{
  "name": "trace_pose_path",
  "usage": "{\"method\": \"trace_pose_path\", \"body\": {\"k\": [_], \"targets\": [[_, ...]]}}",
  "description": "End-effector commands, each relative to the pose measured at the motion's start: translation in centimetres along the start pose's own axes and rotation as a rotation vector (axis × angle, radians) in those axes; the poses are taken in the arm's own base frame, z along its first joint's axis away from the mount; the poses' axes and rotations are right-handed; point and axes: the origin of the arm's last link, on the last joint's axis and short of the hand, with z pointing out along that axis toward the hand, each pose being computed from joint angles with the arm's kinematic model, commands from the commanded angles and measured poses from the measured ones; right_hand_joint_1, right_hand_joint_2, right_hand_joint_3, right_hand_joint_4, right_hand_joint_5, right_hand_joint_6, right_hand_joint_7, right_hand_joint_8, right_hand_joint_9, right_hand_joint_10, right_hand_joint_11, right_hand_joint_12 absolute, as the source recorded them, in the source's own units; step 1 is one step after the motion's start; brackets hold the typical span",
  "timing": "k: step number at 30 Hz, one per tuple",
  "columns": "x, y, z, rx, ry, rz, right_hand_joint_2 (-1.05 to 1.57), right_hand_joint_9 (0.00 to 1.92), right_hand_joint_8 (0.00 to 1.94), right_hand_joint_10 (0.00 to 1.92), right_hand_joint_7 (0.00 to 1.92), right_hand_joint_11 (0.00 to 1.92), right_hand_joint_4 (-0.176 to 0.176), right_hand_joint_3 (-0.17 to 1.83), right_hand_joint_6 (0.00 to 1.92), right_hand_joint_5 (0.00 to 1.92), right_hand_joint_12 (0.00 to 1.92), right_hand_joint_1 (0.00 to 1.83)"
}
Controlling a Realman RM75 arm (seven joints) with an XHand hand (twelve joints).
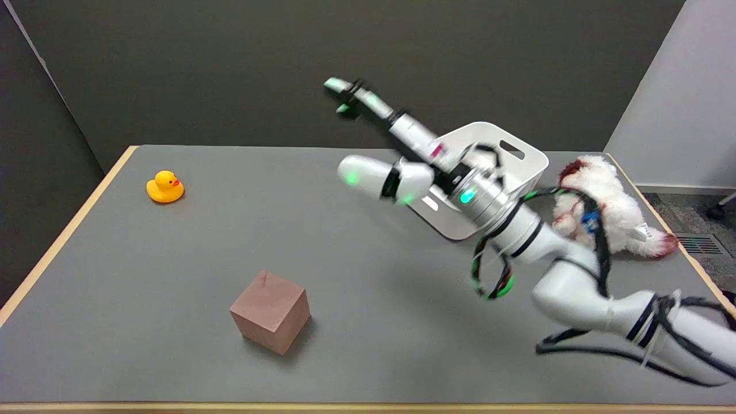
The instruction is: Pick up wooden cube.
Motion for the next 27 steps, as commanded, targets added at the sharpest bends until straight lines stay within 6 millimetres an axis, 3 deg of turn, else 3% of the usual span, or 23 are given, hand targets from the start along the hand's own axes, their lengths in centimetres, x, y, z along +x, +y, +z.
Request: {"method": "trace_pose_path", "body": {"k": [1, 3, 6, 8, 16, 27], "targets": [[-14.4, -6.7, -0.4, 0.011, -0.229, 0.282, 0.59, 0.00, 0.00, 0.00, 0.00, 0.00, -0.063, 0.74, 0.03, 0.00, 0.28, 0.23], [-15.1, -6.1, -0.8, -0.027, -0.246, 0.276, 0.54, 0.00, 0.00, 0.00, 0.00, 0.00, -0.068, 0.85, 0.02, 0.00, 0.11, 0.24], [-15.9, -6.5, -0.8, -0.041, -0.258, 0.311, 0.56, 0.00, 0.00, 0.00, 0.00, 0.00, -0.076, 0.81, 0.00, 0.00, 0.00, 0.27], [-16.4, -6.3, -0.7, -0.064, -0.274, 0.314, 0.61, 0.00, 0.00, 0.00, 0.00, 0.00, -0.078, 0.70, 0.00, 0.00, 0.00, 0.28], [-17.3, -5.2, -0.2, -0.132, -0.330, 0.296, 0.65, 0.00, 0.00, 0.00, 0.00, 0.00, -0.084, 0.70, 0.01, 0.00, 0.00, 0.38], [-19.5, -0.1, -0.7, -0.287, -0.392, 0.257, 0.65, 0.00, 0.00, 0.00, 0.00, 0.00, -0.090, 0.68, 0.00, 0.00, 0.00, 0.43]]}}
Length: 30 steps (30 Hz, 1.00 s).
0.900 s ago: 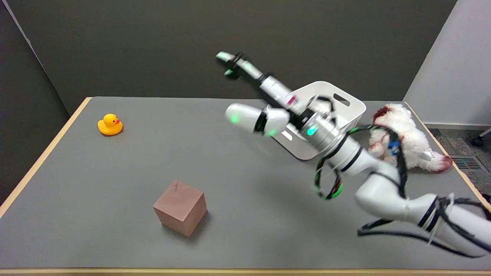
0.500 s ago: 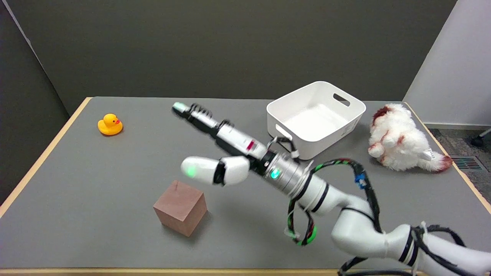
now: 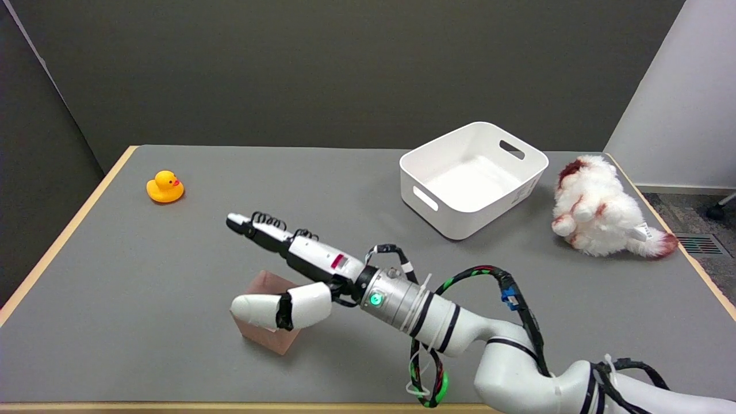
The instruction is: Pick up wooden cube.
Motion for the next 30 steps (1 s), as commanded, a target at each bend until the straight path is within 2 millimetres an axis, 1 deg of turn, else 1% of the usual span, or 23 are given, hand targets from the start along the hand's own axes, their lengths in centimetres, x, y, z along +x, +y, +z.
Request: {"method": "trace_pose_path", "body": {"k": [1, 7, 12, 18, 22, 25, 27, 30], "targets": [[-2.8, 4.8, 1.2, -0.176, -0.085, 0.013, 0.65, 0.00, 0.00, 0.00, 0.00, 0.00, -0.090, 0.68, 0.00, 0.00, 0.00, 0.43], [-1.2, 4.3, 1.8, -0.133, -0.047, -0.020, 0.64, 0.00, 0.00, 0.00, 0.00, 0.00, -0.091, 0.68, 0.00, 0.00, 0.00, 0.43], [-0.6, 4.2, 1.8, -0.118, -0.032, -0.031, 0.64, 0.00, 0.00, 0.00, 0.00, 0.00, -0.090, 0.68, 0.00, 0.00, 0.00, 0.43], [-1.2, 5.3, 1.3, -0.153, -0.041, -0.023, 0.64, 0.00, 0.00, 0.00, 0.00, 0.00, -0.087, 0.68, 0.00, 0.00, 0.00, 0.43], [-2.0, 6.8, 0.8, -0.201, -0.055, -0.012, 0.63, 0.00, 0.00, 0.00, 0.00, 0.00, -0.086, 0.68, 0.00, 0.00, 0.00, 0.43], [-2.3, 7.4, 0.8, -0.223, -0.060, -0.012, 0.63, 0.00, 0.00, 0.00, 0.00, 0.00, -0.085, 0.68, 0.00, 0.00, 0.00, 0.43], [-2.2, 7.6, 0.9, -0.228, -0.061, -0.035, 0.63, 0.00, 0.00, 0.00, 0.00, 0.00, -0.091, 0.69, 0.00, 0.00, 0.00, 0.43], [-2.2, 7.4, 1.4, -0.218, -0.069, -0.109, 0.63, 0.00, 0.00, 0.00, 0.00, 0.00, -0.092, 0.70, 0.00, 0.00, 0.00, 0.45]]}}
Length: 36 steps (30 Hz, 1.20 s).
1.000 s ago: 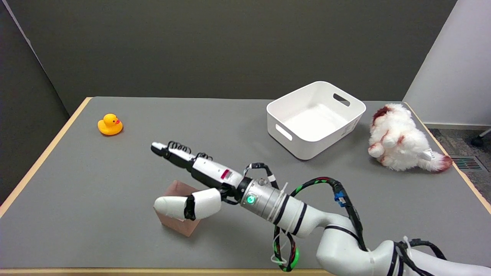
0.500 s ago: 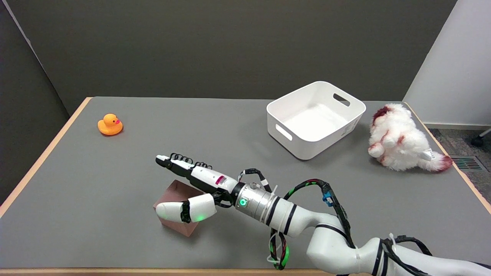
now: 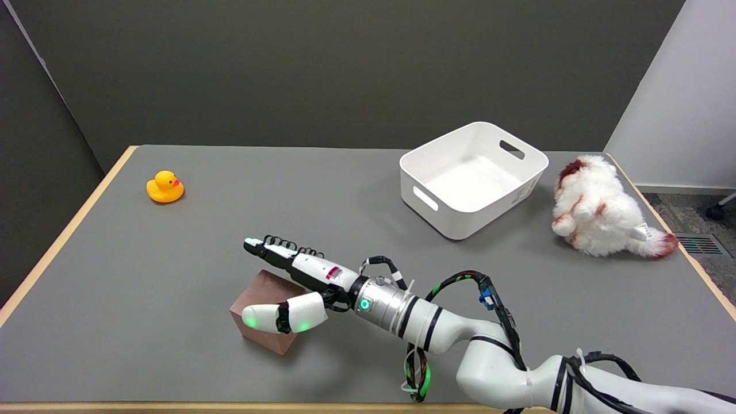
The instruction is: Pick up wooden cube.
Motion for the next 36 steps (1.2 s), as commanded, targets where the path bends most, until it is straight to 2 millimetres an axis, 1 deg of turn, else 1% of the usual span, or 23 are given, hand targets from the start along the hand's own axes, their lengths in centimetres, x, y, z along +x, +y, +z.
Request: {"method": "trace_pose_path", "body": {"k": [1, 8, 10, 13, 19, 21, 26, 31, 36], "targets": [[-0.7, 1.9, 0.7, -0.059, -0.016, -0.116, 0.63, 0.00, 0.00, 0.00, 0.00, 0.00, -0.093, 0.70, 0.00, 0.00, 0.00, 0.46], [-1.3, 1.4, 1.3, -0.067, -0.036, -0.228, 0.63, 0.00, 0.00, 0.00, 0.00, 0.00, -0.107, 0.67, 0.00, 0.00, 0.00, 0.47], [-1.3, 1.2, 1.4, -0.064, -0.037, -0.242, 0.57, 0.00, 0.00, 0.00, 0.00, 0.00, -0.109, 0.82, 0.00, 0.00, 0.14, 0.46], [-1.3, 0.9, 1.5, -0.056, -0.034, -0.260, 0.61, 0.00, 0.00, 0.00, 0.00, 0.00, -0.115, 0.70, 0.00, 0.00, 0.22, 0.48], [-1.3, 0.3, 1.5, -0.049, -0.034, -0.304, 0.63, 0.00, 0.00, 0.00, 0.00, 0.00, -0.117, 0.66, 0.00, 0.00, 0.57, 0.48], [-1.4, 0.2, 1.5, -0.048, -0.037, -0.319, 0.63, 0.00, 0.00, 0.00, 0.00, 0.00, -0.124, 0.65, 0.00, 0.00, 0.62, 0.48], [-1.6, 0.0, 1.4, -0.044, -0.036, -0.331, 0.63, 0.00, 0.00, 0.00, 0.00, 0.00, -0.126, 0.64, 0.00, 0.00, 0.64, 0.49], [-1.3, 0.0, 1.3, -0.048, -0.025, -0.352, 0.64, 0.00, 0.00, 0.00, 0.00, 0.00, -0.129, 0.65, 0.00, 0.00, 0.66, 0.50], [-1.2, 0.2, 1.3, -0.054, -0.019, -0.354, 0.65, 0.00, 0.00, 0.00, 0.00, 0.00, -0.135, 0.67, 0.00, 0.00, 0.69, 0.55]]}}
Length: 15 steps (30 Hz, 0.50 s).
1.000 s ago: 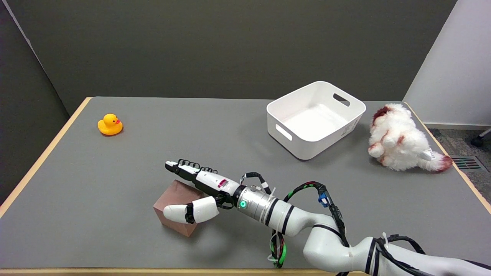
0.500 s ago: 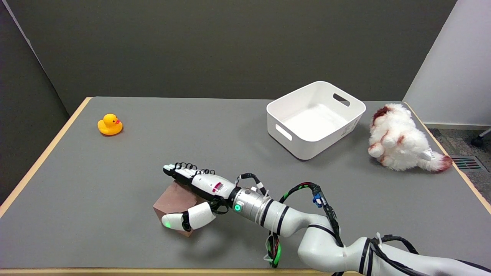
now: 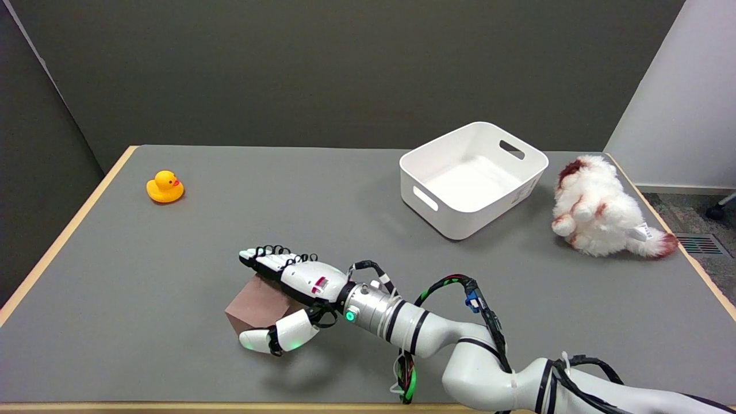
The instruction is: Pick up wooden cube.
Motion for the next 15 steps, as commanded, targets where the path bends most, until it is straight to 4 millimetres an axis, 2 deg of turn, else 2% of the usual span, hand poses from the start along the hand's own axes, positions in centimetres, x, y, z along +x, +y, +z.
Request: {"method": "trace_pose_path", "body": {"k": [1, 13, 15], "targets": [[0.13, -0.13, -0.05, -0.010, 0.009, -0.067, 0.65, 0.00, 0.00, 0.00, 0.00, 0.00, -0.136, 0.67, 0.00, 0.00, 0.70, 0.56], [-0.14, 0.62, -0.20, -0.031, 0.010, -0.101, 0.65, 0.00, 0.00, 0.00, 0.00, 0.00, -0.136, 0.66, 0.00, 0.00, 0.66, 0.60], [-0.21, 0.82, -0.22, -0.034, 0.014, -0.100, 0.58, 0.00, 0.00, 0.01, 0.00, 0.00, -0.135, 0.81, 0.00, 0.00, 0.66, 0.61]]}}
